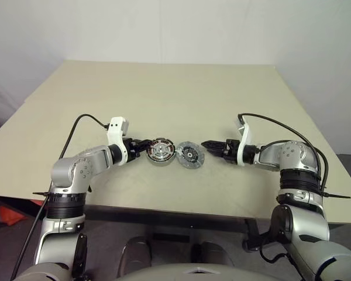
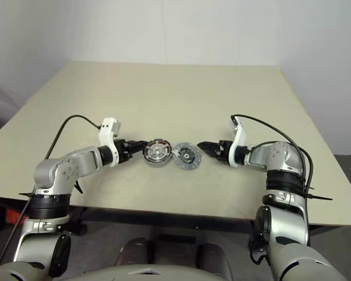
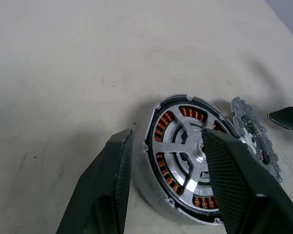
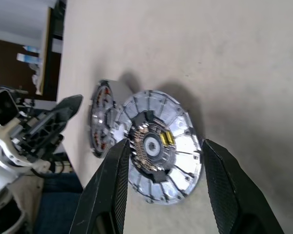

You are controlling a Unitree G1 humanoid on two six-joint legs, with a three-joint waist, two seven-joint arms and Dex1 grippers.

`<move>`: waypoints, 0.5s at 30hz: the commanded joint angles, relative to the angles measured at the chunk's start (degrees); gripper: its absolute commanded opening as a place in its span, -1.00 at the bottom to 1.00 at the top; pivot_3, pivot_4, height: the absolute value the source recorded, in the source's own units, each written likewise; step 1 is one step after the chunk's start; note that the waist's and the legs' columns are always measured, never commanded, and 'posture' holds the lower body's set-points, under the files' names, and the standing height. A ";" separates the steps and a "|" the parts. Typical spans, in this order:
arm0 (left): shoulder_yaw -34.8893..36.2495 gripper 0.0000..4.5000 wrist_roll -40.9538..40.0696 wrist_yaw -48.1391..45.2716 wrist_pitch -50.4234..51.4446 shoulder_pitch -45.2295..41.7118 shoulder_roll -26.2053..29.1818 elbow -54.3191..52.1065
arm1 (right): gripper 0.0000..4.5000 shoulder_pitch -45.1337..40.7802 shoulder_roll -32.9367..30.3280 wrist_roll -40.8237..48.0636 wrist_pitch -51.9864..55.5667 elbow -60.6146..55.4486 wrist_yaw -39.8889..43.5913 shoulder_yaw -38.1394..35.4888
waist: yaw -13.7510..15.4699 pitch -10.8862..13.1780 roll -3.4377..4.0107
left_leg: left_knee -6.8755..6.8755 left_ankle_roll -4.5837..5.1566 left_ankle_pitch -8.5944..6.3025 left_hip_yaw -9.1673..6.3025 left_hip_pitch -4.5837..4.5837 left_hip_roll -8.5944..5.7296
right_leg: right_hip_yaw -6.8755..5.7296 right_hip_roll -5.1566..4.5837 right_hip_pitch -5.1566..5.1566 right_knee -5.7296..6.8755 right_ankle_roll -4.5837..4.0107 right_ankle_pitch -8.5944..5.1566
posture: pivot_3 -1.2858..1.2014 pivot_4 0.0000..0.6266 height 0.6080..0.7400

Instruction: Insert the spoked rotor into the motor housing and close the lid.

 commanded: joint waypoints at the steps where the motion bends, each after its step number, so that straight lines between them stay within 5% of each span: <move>1: 0.20 0.05 0.08 -0.60 -0.92 -0.97 0.12 -1.30 | 0.16 0.89 -2.16 0.59 -1.65 -0.91 2.24 1.94 | 0.05 0.00 0.00 | 0.00 0.00 0.00 0.00 0.00 0.00 | 0.00 0.00 0.00 0.00 -0.01 0.01 | 0.03 -1.00 1.00; 15: 0.79 0.05 0.14 -0.31 -0.62 -0.66 0.55 -1.86 | 0.16 2.25 4.49 1.15 -3.37 0.09 0.25 3.64 | -0.70 -0.02 -0.02 | 0.00 -0.02 0.01 0.07 0.50 0.07 | 0.00 0.01 0.36 0.03 0.26 -0.16 | 0.03 -1.00 1.00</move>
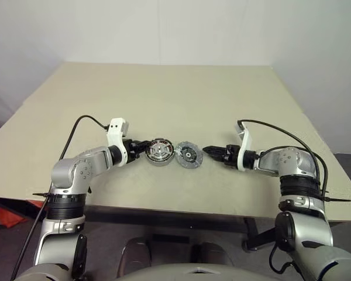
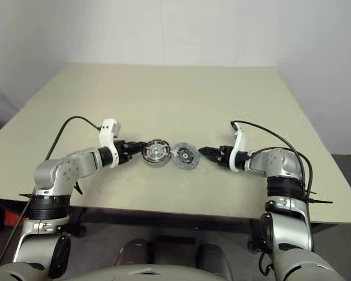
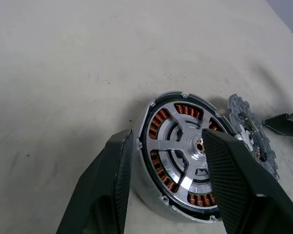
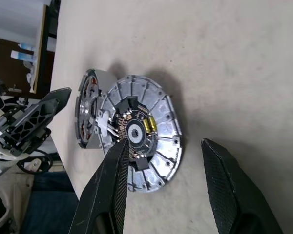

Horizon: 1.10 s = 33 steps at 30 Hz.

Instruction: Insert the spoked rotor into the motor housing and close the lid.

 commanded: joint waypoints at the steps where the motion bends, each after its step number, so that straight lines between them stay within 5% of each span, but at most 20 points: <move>1: 0.80 0.05 -0.07 -0.24 -0.55 -1.05 0.56 -1.91 | 0.16 -0.24 2.79 1.04 0.72 -0.31 -1.26 0.89 | -0.06 0.00 0.00 | -0.02 0.00 0.00 0.01 0.06 0.00 | 0.00 0.00 0.03 0.00 0.00 0.00 | 0.03 -1.00 1.00; 33: 0.79 0.05 1.08 0.06 -1.61 -1.36 -0.33 -0.59 | 0.16 -4.68 4.04 4.87 11.25 -9.27 -6.18 -6.62 | 0.15 0.01 0.01 | -0.65 -0.15 0.09 0.05 0.03 -0.07 | 0.00 0.01 -0.07 -0.42 -0.14 0.08 | 0.03 -1.00 1.00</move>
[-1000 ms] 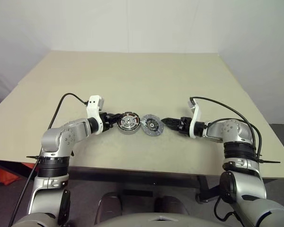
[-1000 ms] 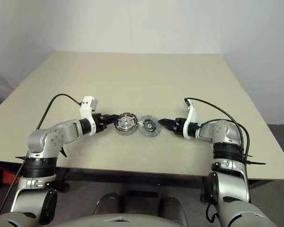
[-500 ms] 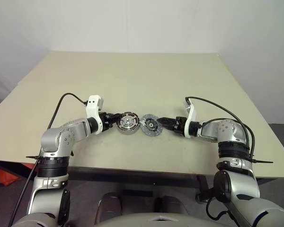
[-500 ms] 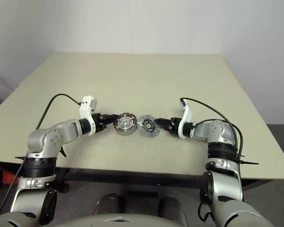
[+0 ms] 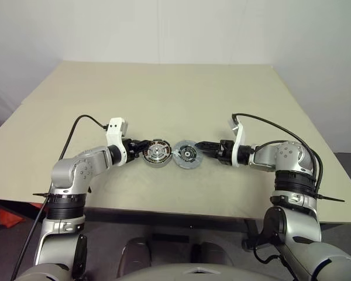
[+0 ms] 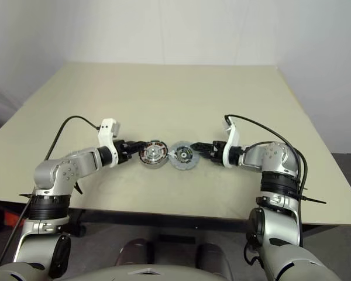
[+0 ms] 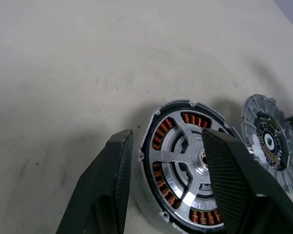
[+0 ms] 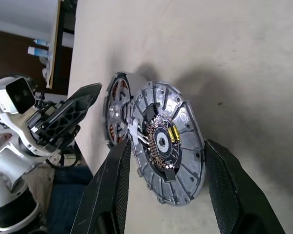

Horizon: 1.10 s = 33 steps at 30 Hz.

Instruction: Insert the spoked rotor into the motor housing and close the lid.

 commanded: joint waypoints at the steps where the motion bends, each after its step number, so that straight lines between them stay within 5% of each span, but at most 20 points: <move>1: 0.56 0.05 0.11 -0.13 -1.08 -1.37 -0.15 -0.67 | 0.16 -2.04 0.64 2.42 0.45 -2.40 0.47 -0.38 | -0.01 0.00 0.00 | 0.00 0.00 0.00 0.00 0.00 0.00 | 0.00 0.00 0.00 0.00 0.08 -0.05 | 0.03 -1.00 1.00; 18: 0.70 0.05 1.83 0.43 -1.78 -1.87 -0.54 1.01 | 0.16 -4.67 -2.42 3.71 3.26 -2.13 3.95 0.93 | 0.34 0.00 0.00 | 0.00 -0.03 0.02 0.00 0.00 -0.01 | 0.00 0.00 0.01 0.01 -0.04 0.03 | 0.03 -1.00 1.00; 33: 1.44 0.05 3.73 1.35 -3.67 -3.82 -0.40 4.53 | 0.16 -5.25 0.10 16.59 5.06 -6.30 -4.99 2.01 | 0.49 0.00 0.00 | 0.00 -0.03 0.02 -0.01 0.00 -0.01 | 0.00 -0.01 0.01 0.01 -0.15 0.09 | 0.03 -1.00 1.00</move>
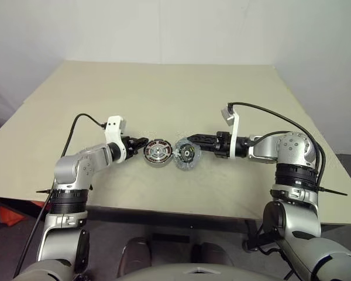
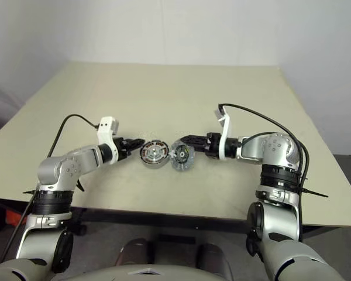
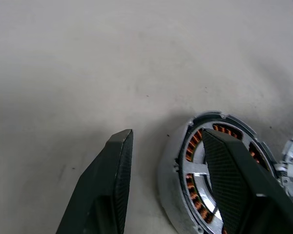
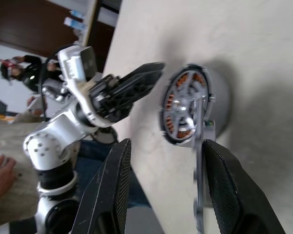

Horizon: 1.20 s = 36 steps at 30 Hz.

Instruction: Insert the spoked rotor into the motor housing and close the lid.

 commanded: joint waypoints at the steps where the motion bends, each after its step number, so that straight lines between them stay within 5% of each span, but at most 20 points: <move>1: 0.97 0.05 0.58 0.25 -1.35 -1.47 0.21 -0.22 | 0.16 -2.31 -0.15 5.48 0.29 -2.09 -2.48 0.35 | 0.02 0.00 0.00 | 0.00 0.00 0.00 0.00 -0.02 0.00 | 0.00 0.00 -0.01 0.00 0.00 0.00 | 0.03 -1.00 1.00; 17: 1.95 0.05 1.63 0.60 -2.93 -2.88 0.17 2.10 | 0.16 -1.62 -1.96 19.71 0.29 -1.40 -14.95 2.27 | 0.36 0.00 0.00 | 0.00 0.00 0.00 -0.01 -0.07 -0.01 | -0.01 0.00 -0.02 -0.01 0.05 -0.01 | 0.03 -1.00 1.00; 36: 3.52 0.05 2.05 0.24 -4.22 -3.85 2.15 4.03 | 0.16 3.46 -7.56 16.25 0.29 -1.29 -14.26 5.39 | 1.30 -0.01 -0.01 | 0.02 -0.02 0.01 -0.04 -0.17 -0.03 | -0.02 0.00 -0.07 0.00 0.31 -0.13 | 0.03 -1.00 1.00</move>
